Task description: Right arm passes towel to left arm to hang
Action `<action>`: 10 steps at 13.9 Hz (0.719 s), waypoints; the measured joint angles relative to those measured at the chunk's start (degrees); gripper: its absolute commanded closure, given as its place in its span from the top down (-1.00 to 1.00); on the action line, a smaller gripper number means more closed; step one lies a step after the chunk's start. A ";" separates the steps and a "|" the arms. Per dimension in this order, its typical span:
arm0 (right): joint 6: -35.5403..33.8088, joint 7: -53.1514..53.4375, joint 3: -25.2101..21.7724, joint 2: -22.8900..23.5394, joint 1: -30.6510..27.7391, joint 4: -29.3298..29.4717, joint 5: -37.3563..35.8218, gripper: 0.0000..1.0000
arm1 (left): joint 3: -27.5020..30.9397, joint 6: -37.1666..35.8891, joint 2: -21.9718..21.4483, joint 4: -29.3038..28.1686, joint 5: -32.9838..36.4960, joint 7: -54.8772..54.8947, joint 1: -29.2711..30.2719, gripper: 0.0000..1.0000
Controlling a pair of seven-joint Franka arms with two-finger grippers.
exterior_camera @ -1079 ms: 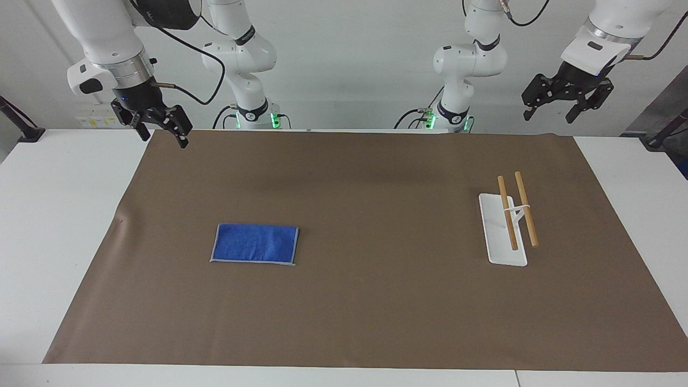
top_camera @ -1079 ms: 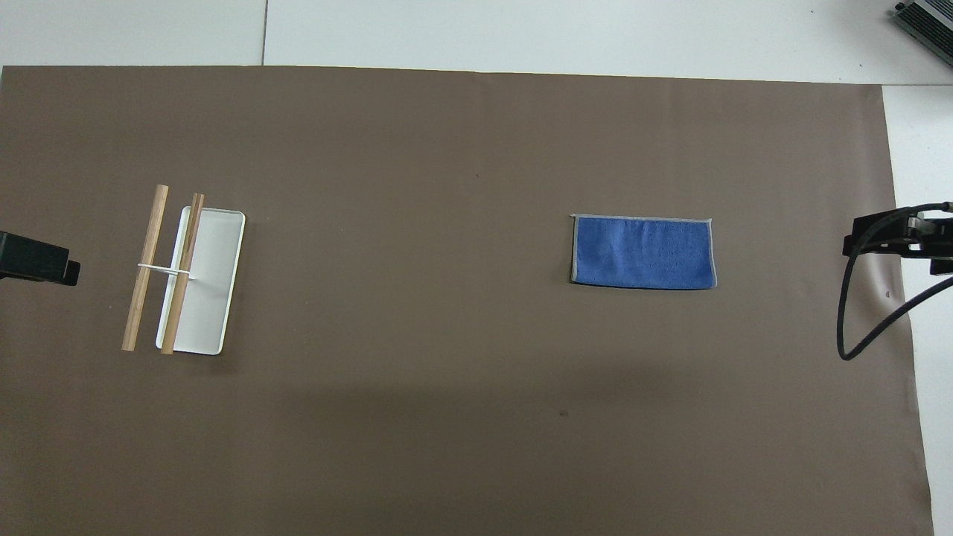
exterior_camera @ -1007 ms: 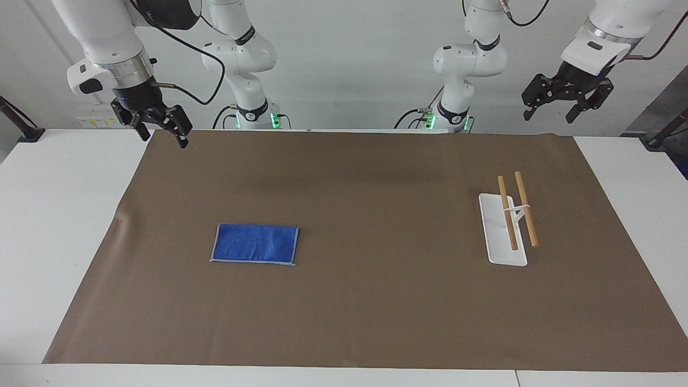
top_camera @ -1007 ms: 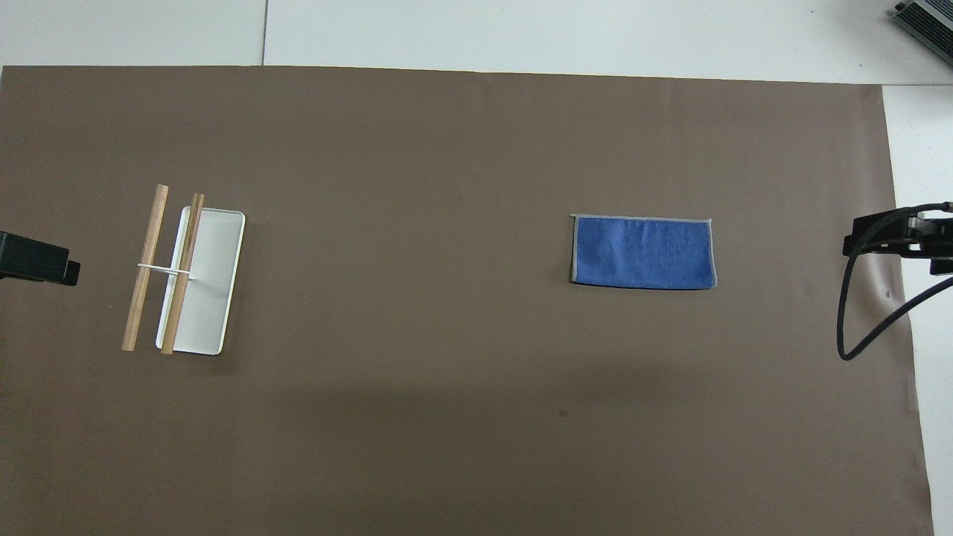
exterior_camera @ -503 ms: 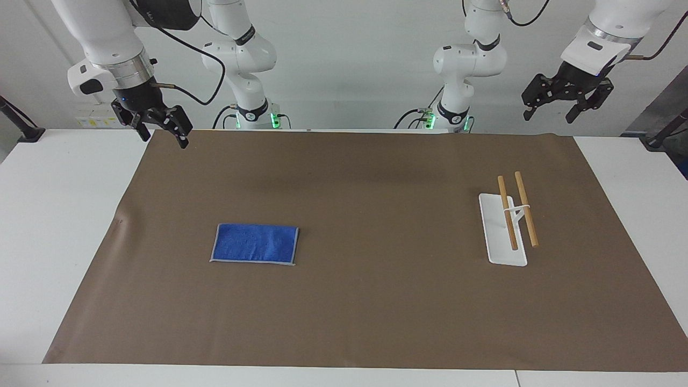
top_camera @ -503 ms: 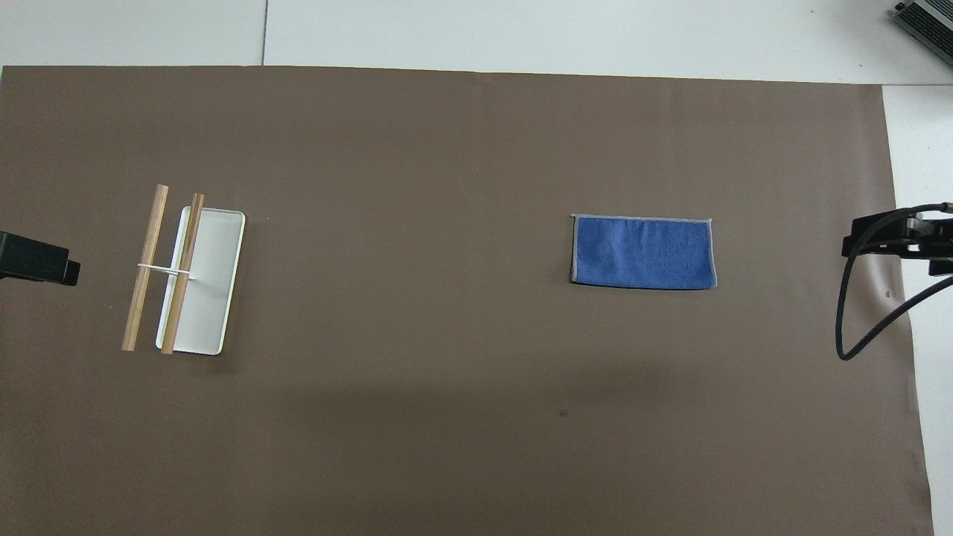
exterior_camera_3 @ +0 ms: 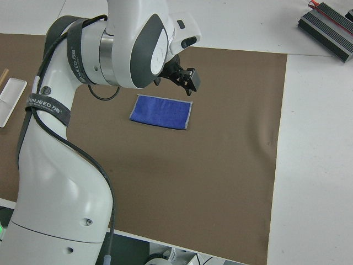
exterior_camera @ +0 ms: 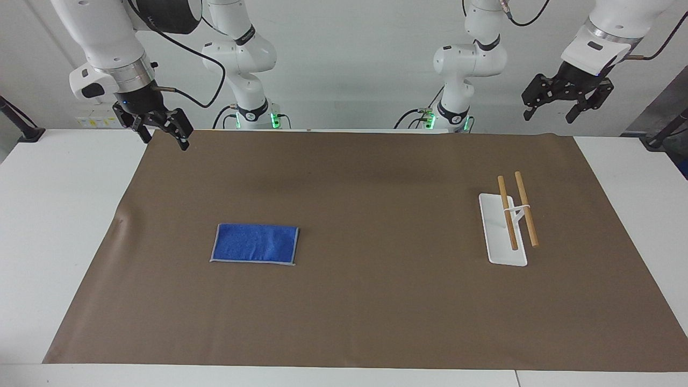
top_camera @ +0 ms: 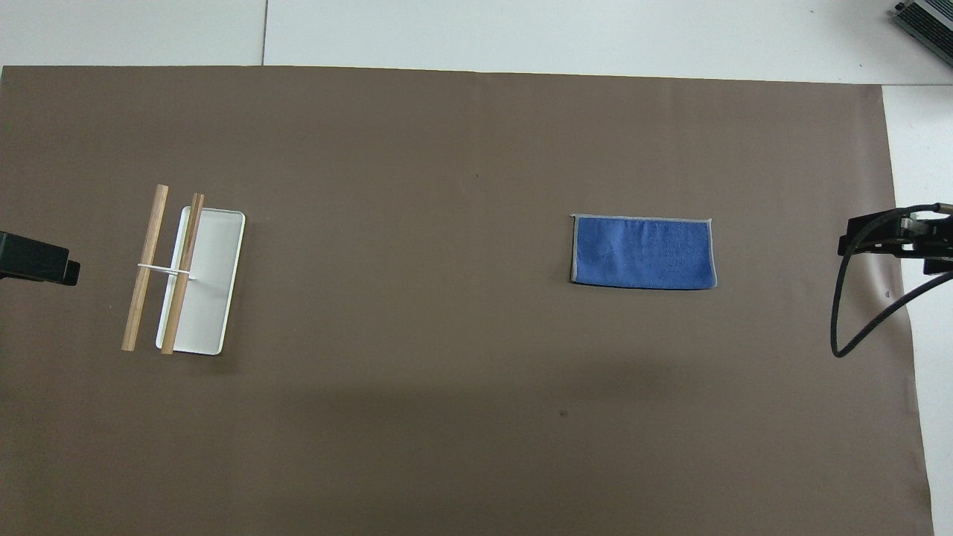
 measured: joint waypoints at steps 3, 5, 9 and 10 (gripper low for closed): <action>4.24 0.00 0.14 -0.13 0.13 -2.28 0.04 1.00 | 0.00 0.00 0.00 0.00 0.00 0.00 0.00 1.00; 5.91 0.00 0.20 -0.14 0.26 -3.35 0.09 1.00 | 0.00 0.00 0.00 0.00 0.00 0.00 0.00 1.00; 15.71 -1.33 0.04 0.48 0.13 -8.82 1.71 1.00 | 0.00 0.00 0.00 0.00 0.00 0.00 0.00 1.00; 18.56 -1.57 0.03 1.30 0.12 -10.08 2.03 1.00 | 0.00 0.00 0.00 0.00 0.00 0.00 0.00 1.00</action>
